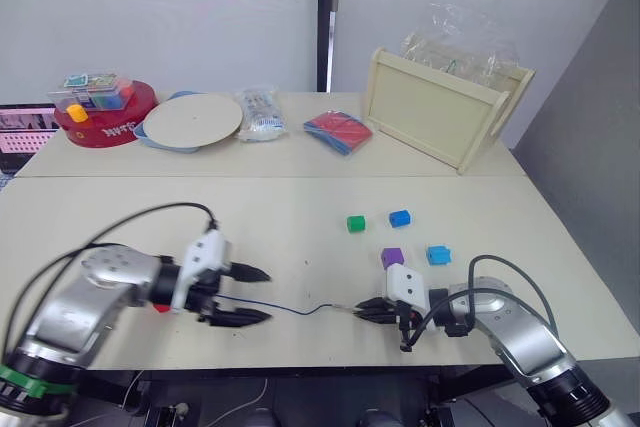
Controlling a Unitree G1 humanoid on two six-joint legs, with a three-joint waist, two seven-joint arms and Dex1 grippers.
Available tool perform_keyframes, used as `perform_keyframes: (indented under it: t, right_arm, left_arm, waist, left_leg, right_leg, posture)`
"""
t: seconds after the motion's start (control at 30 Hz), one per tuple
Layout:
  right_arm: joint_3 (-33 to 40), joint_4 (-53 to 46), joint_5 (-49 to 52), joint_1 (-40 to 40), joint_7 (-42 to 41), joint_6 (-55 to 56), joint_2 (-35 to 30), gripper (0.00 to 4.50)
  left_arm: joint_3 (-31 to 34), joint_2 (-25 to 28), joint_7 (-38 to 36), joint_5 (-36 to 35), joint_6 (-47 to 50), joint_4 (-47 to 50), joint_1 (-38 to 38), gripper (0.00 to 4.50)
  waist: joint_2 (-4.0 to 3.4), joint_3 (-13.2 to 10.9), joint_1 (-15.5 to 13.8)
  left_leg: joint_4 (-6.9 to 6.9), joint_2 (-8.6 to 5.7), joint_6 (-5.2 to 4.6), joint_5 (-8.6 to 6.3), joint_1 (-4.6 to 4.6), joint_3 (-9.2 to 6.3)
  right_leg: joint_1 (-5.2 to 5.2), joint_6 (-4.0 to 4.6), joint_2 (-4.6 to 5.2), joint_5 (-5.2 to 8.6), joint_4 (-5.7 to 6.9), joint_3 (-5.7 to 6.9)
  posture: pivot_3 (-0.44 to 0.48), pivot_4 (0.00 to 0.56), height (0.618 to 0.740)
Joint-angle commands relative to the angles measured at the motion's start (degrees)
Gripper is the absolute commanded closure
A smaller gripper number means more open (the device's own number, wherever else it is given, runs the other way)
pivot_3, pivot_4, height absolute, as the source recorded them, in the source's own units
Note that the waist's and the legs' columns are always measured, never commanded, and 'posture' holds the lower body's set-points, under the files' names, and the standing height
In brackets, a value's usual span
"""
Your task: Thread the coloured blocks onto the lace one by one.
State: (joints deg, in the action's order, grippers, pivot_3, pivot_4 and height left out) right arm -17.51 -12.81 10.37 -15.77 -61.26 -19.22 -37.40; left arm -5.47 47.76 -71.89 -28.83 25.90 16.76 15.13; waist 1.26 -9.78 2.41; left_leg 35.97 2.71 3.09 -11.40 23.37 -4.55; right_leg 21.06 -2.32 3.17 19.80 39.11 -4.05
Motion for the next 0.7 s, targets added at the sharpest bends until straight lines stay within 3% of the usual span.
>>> perform_keyframes:
  t: [0.03, 0.2, 0.3, 0.7]
  right_arm:
    - [-0.1, -0.5, 0.3, -1.4, -0.4, 0.3, 0.6, 4.50]
    - [-0.6, -0.2, 0.0, -2.1, -0.5, 0.4, 0.9, 4.50]
    - [-0.7, -0.8, 0.2, -1.9, -0.5, 0.2, 0.8, 4.50]
    - [-0.9, -1.9, 0.6, -1.4, 0.2, -0.5, 0.9, 4.50]
  left_arm:
    - [-4.9, -4.6, 3.3, 5.4, -3.8, -1.8, 2.4, 1.04]
    - [-10.8, -11.4, 4.1, 12.4, -11.3, -12.1, 5.3, 1.04]
    - [-11.0, -14.6, 3.9, 12.9, -13.9, -16.0, 6.6, 1.04]
    - [-10.5, -17.9, 2.2, 11.6, -13.0, -16.7, 7.6, 1.04]
  waist:
    - [0.00, 0.0, 0.0]
    - [0.00, 0.0, -0.2]
    - [0.00, 0.0, -0.2]
    - [0.00, 0.0, -0.2]
  left_leg:
    - [0.04, -0.01, 0.00, 0.00, 0.01, 0.00]
    - [0.07, -0.05, 0.00, 0.00, 0.01, -0.01]
    - [0.10, -0.08, 0.00, 0.00, 0.04, -0.01]
    - [0.15, -0.10, 0.00, 0.00, 0.07, -0.02]
  right_leg:
    - [0.00, 0.00, 0.00, 0.00, 0.01, 0.00]
    - [-0.01, 0.00, 0.02, 0.00, -0.01, 0.00]
    - [-0.02, 0.00, 0.05, 0.00, -0.01, 0.00]
    - [-0.02, 0.00, 0.07, 0.00, -0.01, 0.01]
  posture:
    - [0.000, 0.150, 0.740]
    - [0.000, 0.150, 0.740]
    - [0.000, 0.150, 0.740]
    - [0.000, 0.150, 0.740]
